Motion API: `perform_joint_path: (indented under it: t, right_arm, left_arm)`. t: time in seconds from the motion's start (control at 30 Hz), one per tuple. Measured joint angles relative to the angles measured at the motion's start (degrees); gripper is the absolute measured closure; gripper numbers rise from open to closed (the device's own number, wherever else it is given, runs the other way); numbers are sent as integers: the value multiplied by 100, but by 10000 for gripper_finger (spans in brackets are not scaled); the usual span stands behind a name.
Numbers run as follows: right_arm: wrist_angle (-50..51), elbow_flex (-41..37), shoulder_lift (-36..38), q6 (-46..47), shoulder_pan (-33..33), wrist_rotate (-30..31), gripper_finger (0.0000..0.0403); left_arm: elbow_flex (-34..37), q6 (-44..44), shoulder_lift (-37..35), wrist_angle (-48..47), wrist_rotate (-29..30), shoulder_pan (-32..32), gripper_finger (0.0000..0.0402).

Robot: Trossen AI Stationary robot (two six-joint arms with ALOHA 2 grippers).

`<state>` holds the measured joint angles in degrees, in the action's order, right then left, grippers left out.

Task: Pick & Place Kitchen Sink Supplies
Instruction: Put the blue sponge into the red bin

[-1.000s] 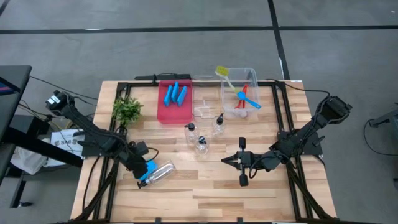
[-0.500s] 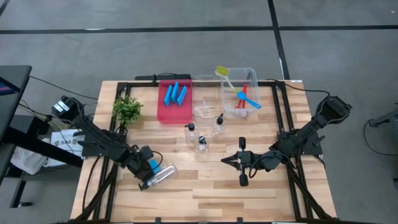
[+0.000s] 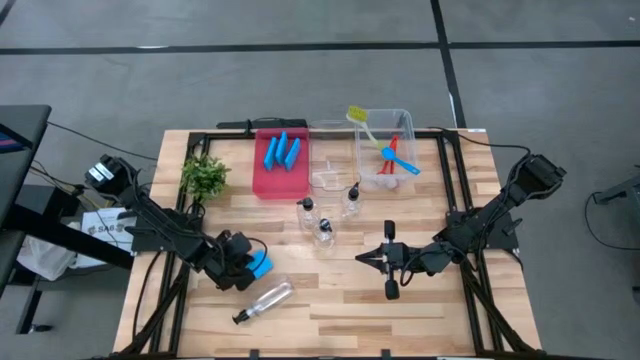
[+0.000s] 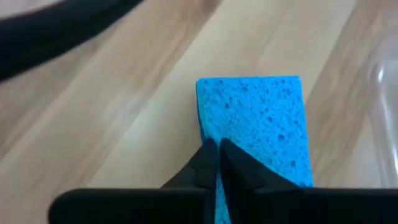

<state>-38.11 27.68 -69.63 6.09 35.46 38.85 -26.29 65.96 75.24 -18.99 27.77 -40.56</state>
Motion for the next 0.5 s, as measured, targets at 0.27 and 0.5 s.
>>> perform_joint_path:
  t: [0.27,0.5]
  right_arm:
    - [0,0,0,0,1,0,398]
    - [0,0,0,0,0,0,398]
  left_arm:
    - [-3,-82,-9,64,868,15,390]
    - [-10,-80,-13,102,1369,15,391]
